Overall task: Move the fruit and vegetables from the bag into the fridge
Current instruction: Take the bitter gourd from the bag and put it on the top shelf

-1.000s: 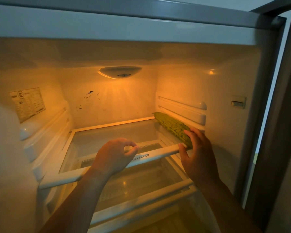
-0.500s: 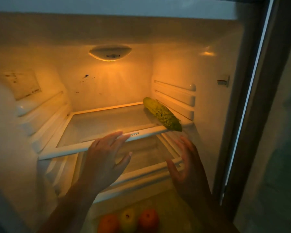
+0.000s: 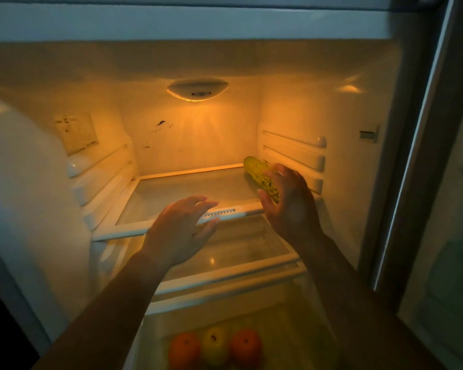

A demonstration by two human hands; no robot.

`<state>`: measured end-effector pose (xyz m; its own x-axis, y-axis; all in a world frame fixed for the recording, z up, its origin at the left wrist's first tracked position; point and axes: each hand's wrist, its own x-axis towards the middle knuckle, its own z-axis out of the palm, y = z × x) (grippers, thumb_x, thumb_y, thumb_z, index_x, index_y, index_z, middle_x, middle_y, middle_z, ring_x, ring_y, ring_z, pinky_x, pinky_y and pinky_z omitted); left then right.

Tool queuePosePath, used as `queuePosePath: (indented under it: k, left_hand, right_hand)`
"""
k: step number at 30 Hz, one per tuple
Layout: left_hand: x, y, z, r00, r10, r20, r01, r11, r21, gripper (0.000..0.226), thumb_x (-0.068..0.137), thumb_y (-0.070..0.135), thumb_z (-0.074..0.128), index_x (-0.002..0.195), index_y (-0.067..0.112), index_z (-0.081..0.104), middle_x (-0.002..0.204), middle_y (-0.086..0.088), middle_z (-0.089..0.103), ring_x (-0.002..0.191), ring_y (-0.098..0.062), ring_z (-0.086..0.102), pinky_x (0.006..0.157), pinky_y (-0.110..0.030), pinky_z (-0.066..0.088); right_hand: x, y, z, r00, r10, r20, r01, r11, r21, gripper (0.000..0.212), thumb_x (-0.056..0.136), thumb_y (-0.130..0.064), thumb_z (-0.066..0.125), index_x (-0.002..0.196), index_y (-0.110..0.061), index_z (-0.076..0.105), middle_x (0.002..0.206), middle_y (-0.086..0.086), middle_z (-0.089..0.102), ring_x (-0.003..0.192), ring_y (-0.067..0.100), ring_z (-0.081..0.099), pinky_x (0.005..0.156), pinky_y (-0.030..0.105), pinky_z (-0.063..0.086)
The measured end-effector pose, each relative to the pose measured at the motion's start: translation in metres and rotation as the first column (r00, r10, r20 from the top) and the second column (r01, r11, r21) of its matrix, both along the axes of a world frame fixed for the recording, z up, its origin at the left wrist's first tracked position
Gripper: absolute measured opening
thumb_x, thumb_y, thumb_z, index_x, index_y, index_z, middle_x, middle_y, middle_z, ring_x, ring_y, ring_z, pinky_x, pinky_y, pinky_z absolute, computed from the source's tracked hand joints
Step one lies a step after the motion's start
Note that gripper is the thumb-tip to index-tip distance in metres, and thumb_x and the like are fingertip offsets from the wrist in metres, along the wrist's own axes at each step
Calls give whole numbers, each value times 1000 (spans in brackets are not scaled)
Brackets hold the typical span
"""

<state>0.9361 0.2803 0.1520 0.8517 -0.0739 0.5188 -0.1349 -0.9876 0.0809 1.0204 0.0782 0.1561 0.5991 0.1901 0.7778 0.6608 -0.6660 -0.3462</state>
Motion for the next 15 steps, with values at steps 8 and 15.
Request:
queuePosePath:
  k: [8,15]
  left_hand:
    - [16,11,1,996,93,-6,-92,991,94,69,82,60,3,125,36,53,122,11,57,106,-13,54,77,-32,48]
    - [20,14,-2,997,64,46,-68,993,93,60,87,57,9,116,37,57,111,13,61,95,-10,57,66,-30,51]
  right_hand:
    - [24,-3,-7,980,-171,-105,151,972,-179,37,89,-30,50,122,-13,58,135,13,49,113,36,52,92,43,44]
    - [45,1,2,950,-193,-247,133,962,-240,47,95,-42,38,135,-20,45,149,7,32,129,29,38,106,38,31]
